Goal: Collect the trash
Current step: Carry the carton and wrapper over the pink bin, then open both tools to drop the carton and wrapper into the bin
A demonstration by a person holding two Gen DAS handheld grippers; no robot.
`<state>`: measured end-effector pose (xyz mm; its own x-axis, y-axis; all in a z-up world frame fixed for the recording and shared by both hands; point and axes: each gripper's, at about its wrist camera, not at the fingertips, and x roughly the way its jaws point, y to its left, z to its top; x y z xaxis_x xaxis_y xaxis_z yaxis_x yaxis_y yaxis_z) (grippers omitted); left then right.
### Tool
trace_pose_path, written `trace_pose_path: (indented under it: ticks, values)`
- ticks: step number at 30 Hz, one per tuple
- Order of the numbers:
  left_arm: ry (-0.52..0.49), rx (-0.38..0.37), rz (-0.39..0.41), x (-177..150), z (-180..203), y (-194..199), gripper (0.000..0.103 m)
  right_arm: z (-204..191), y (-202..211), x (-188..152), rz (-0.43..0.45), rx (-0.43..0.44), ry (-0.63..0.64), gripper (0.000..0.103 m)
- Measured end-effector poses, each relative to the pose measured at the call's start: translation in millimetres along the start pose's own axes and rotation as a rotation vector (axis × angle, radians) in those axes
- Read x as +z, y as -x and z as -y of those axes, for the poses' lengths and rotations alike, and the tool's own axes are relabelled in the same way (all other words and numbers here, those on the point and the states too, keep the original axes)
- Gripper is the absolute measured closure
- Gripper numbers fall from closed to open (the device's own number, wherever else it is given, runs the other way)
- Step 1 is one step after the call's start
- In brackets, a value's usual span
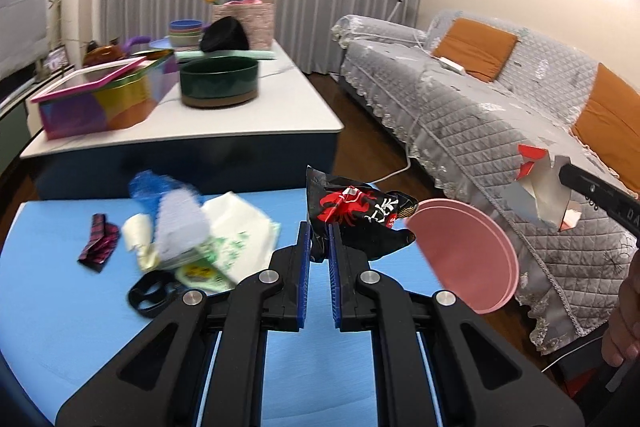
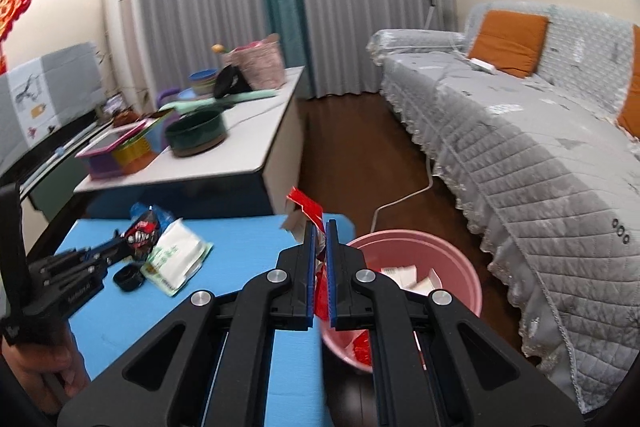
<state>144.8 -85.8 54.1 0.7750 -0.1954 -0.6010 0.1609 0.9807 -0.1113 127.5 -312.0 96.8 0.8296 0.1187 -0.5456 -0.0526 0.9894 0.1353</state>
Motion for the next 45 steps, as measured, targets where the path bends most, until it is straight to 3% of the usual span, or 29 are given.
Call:
trace_pose_path:
  ticks: [5,20,42,45]
  values:
    - [-0.027,-0.029,0.001,12,25,-10,0.094,20,3,15,0.036,-0.054,-0.013,0.098]
    - [-0.076,-0.114,-0.017,29,84,-48,0.094,81,-6,37,0.056,-0.102,-0.149,0.098]
    - [-0.144,-0.188,-0.104,19,139,-110,0.094,91,-45,34,-0.008,-0.095,-0.169,0.098]
    - [-0.156,-0.203,-0.117,20,145,-115,0.094,93,-49,34,-0.018,-0.097,-0.182,0.094]
